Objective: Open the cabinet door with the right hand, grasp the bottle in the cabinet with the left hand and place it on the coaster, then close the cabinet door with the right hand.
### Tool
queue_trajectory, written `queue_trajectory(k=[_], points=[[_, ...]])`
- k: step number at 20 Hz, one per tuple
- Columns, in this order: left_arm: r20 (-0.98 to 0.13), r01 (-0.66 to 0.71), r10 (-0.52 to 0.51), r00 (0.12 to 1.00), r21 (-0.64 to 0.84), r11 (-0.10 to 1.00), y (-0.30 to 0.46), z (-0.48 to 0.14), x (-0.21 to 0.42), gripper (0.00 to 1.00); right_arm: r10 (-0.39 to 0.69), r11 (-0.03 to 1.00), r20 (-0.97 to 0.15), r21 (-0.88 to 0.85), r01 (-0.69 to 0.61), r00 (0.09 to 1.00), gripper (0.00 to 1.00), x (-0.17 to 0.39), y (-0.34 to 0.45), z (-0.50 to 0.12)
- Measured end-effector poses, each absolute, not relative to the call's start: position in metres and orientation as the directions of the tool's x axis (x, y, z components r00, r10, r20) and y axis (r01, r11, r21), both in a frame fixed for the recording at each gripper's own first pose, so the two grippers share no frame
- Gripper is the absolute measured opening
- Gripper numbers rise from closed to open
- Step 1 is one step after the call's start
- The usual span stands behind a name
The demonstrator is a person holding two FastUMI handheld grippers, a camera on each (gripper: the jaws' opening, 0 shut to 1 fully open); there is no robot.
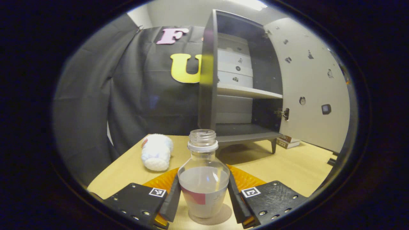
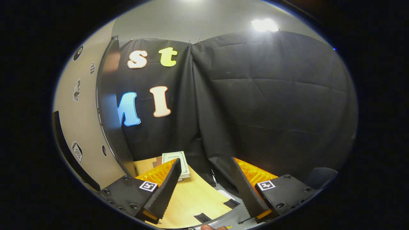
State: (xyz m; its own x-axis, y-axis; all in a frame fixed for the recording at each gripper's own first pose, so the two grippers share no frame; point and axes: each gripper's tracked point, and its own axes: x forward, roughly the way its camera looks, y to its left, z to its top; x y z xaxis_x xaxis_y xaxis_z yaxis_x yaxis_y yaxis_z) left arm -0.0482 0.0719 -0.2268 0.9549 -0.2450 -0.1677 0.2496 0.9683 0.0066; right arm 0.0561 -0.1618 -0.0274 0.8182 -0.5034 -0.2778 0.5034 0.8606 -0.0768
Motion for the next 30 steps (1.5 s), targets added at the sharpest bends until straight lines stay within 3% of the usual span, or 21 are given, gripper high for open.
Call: queue_trajectory(k=[1,2,9,12,13,15,17,18,19,23,24,30], points=[[-0.171,0.272,-0.264,0.949,0.021,0.962,0.073,-0.230,-0.051,0.70,-0.503,0.861,-0.275,-0.083,0.501,0.819,0.92,0.056,-0.160,-0.027],[-0.177,0.284,-0.274,0.945,0.035,0.958,0.073,-0.232,-0.051,0.70,-0.501,0.863,-0.271,-0.087,0.497,0.822,0.98,0.055,-0.158,-0.027],[-0.207,0.260,-0.244,0.947,0.050,0.964,0.074,-0.240,-0.048,0.69,-0.505,0.861,-0.283,-0.104,0.497,0.815,0.97,0.047,-0.159,-0.035],[-0.215,0.248,-0.228,0.950,0.069,0.966,0.077,-0.243,-0.049,0.74,-0.516,0.854,-0.285,-0.098,0.511,0.808,0.97,0.045,-0.164,-0.041],[-0.222,0.237,-0.216,0.951,0.074,0.969,0.078,-0.243,-0.048,0.77,-0.531,0.845,-0.286,-0.111,0.523,0.798,0.92,0.043,-0.167,-0.044],[-0.249,0.225,-0.202,0.947,0.069,0.972,0.076,-0.244,-0.050,0.75,-0.547,0.836,-0.293,-0.140,0.531,0.784,0.97,0.038,-0.171,-0.056],[-0.242,0.230,-0.212,0.947,0.048,0.972,0.077,-0.239,-0.053,0.87,-0.542,0.839,-0.320,-0.148,0.524,0.777,0.97,0.030,-0.168,-0.072],[-0.236,0.231,-0.215,0.948,0.045,0.972,0.078,-0.235,-0.054,0.89,-0.539,0.839,-0.334,-0.142,0.525,0.773,0.92,0.027,-0.167,-0.079],[-0.231,0.230,-0.213,0.949,0.047,0.972,0.079,-0.229,-0.055,0.90,-0.540,0.839,-0.334,-0.134,0.528,0.773,0.98,0.023,-0.166,-0.082],[-0.179,0.235,-0.224,0.958,0.042,0.971,0.081,-0.187,-0.061,0.90,-0.543,0.838,-0.335,-0.166,0.519,0.770,0.98,0.002,-0.162,-0.101],[-0.170,0.233,-0.222,0.960,0.050,0.971,0.083,-0.175,-0.062,0.90,-0.537,0.841,-0.343,-0.157,0.517,0.770,0.92,-0.003,-0.160,-0.104],[-0.102,0.226,-0.218,0.971,0.074,0.971,0.082,-0.081,-0.089,0.89,-0.519,0.842,-0.329,-0.042,0.537,0.789,0.92,-0.010,-0.161,-0.105]])
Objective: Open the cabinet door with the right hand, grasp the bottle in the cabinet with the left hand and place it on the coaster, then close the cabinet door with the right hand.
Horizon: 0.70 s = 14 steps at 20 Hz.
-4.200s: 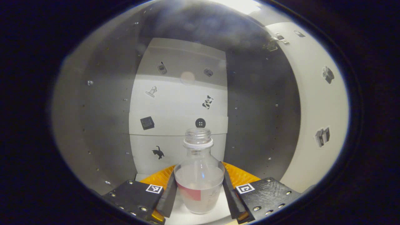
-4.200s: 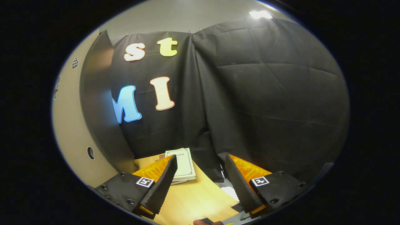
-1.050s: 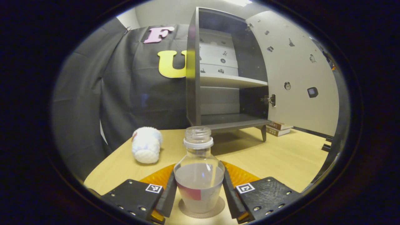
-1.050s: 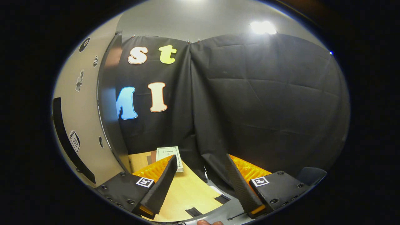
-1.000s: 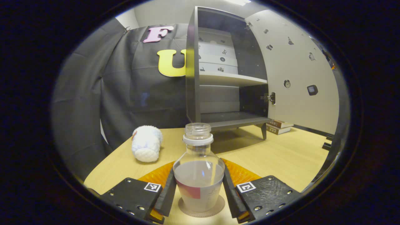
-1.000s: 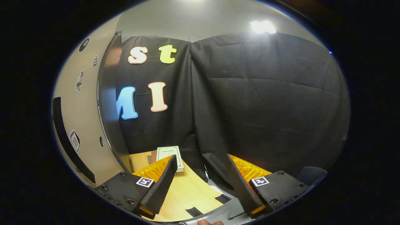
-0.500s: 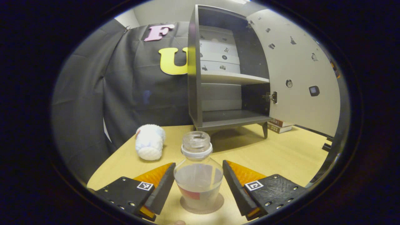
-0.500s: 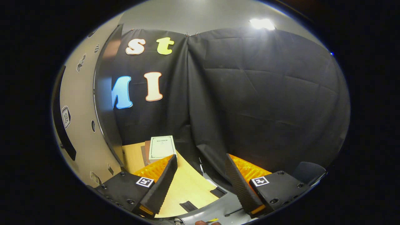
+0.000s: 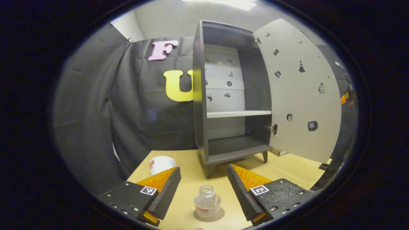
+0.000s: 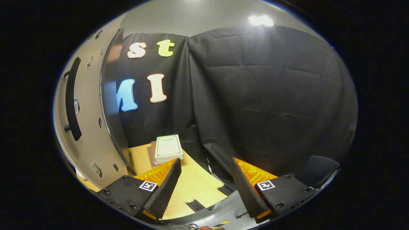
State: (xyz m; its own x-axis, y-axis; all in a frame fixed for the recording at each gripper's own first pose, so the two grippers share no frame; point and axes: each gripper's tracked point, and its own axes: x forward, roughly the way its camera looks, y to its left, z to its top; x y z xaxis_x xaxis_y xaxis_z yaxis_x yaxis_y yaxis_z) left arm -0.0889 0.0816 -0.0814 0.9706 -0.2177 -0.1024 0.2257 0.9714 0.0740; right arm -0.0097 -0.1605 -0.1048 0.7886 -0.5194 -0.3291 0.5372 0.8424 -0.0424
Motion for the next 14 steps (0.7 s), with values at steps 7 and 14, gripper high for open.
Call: queue_trajectory(k=[7,14], points=[[-0.110,0.175,-0.172,0.979,0.017,0.984,0.035,0.004,-0.105,0.90,-0.410,0.881,-0.293,0.117,0.458,0.864,0.97,0.026,-0.163,-0.091],[-0.206,0.097,-0.111,0.972,-0.076,0.992,-0.031,0.039,-0.136,0.92,-0.181,0.968,-0.207,0.137,0.211,0.962,1.00,0.066,-0.140,-0.042]])
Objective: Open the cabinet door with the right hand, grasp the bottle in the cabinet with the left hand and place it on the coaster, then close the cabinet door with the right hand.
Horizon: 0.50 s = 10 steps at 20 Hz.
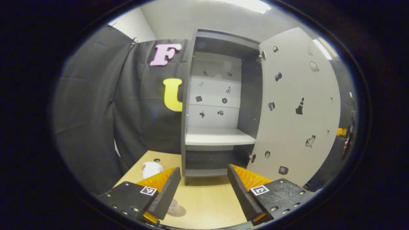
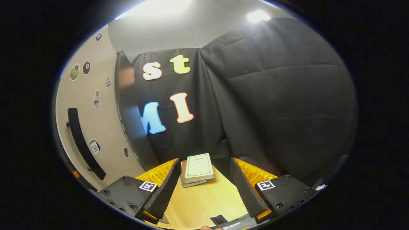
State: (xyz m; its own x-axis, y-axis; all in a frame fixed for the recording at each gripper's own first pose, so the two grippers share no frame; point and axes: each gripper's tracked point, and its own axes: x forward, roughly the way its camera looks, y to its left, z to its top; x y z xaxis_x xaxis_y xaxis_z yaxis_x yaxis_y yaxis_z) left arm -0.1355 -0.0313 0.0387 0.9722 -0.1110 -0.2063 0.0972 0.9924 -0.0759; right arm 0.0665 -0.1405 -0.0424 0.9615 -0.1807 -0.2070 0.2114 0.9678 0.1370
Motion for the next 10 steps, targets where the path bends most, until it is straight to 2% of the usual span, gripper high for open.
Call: queue_trajectory(k=[1,2,5,6,7,8,10], points=[[-0.218,0.076,-0.089,0.972,-0.065,0.995,-0.036,0.042,-0.143,0.89,-0.122,0.978,-0.200,0.144,0.153,0.972,0.97,0.073,-0.129,-0.038],[-0.223,0.054,-0.061,0.973,-0.039,0.998,-0.038,0.047,-0.148,0.92,-0.061,0.984,-0.210,0.153,0.095,0.976,0.92,0.078,-0.116,-0.038],[-0.217,0.002,0.006,0.976,0.037,0.999,-0.046,0.058,-0.174,0.88,0.119,0.985,-0.209,0.147,-0.089,0.971,0.92,0.084,-0.080,-0.027],[-0.213,-0.010,0.020,0.977,0.048,0.999,-0.050,0.061,-0.183,0.88,0.162,0.982,-0.200,0.127,-0.139,0.966,0.97,0.085,-0.070,-0.022],[-0.209,-0.021,0.033,0.977,0.058,0.998,-0.051,0.064,-0.191,0.88,0.199,0.977,-0.196,0.113,-0.180,0.960,0.92,0.084,-0.061,-0.020],[-0.210,-0.032,0.044,0.977,0.063,0.997,-0.052,0.065,-0.198,0.88,0.236,0.970,-0.192,0.110,-0.218,0.953,0.97,0.084,-0.050,-0.019],[-0.217,-0.047,0.054,0.975,0.039,0.998,-0.054,0.067,-0.211,0.89,0.280,0.958,-0.182,0.116,-0.262,0.943,0.97,0.082,-0.036,-0.015]])
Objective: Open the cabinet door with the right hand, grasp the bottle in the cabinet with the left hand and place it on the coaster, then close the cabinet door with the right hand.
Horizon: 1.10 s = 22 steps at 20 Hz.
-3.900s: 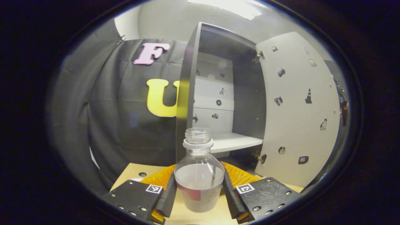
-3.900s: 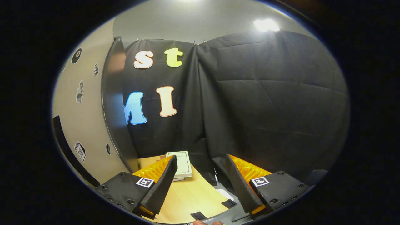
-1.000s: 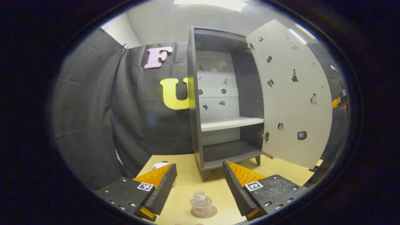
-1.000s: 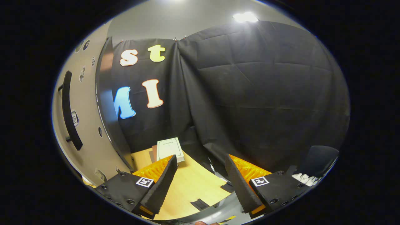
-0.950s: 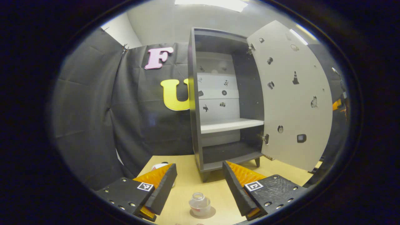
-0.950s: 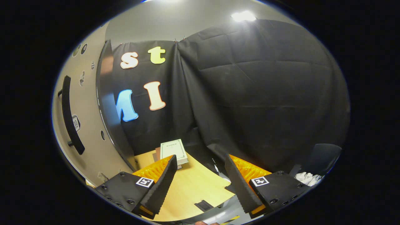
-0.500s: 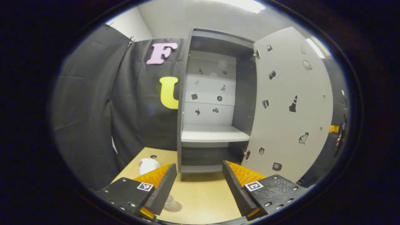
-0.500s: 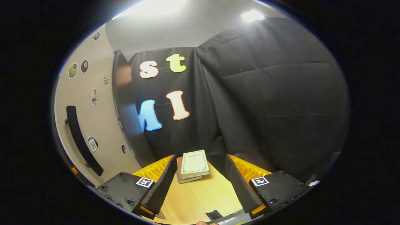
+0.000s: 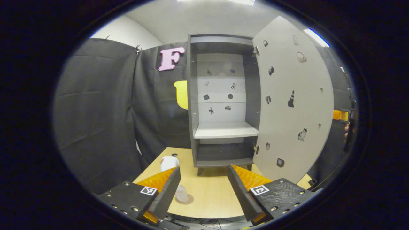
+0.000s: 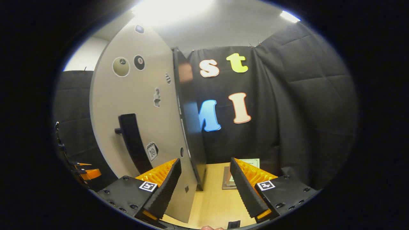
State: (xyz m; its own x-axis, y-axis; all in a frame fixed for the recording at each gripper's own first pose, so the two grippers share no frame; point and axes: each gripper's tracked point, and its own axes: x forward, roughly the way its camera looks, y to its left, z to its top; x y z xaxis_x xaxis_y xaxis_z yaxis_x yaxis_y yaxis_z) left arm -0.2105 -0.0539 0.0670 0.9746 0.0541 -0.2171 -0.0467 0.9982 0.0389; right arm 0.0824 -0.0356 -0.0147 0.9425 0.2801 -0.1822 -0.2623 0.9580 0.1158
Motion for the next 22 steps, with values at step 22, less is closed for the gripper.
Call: queue_trajectory(k=[22], points=[[-0.243,-0.016,0.013,0.970,-0.011,1.000,0.082,0.048,-0.164,0.90,0.278,0.959,-0.208,0.104,-0.262,0.938,0.97,0.070,0.101,0.007]])
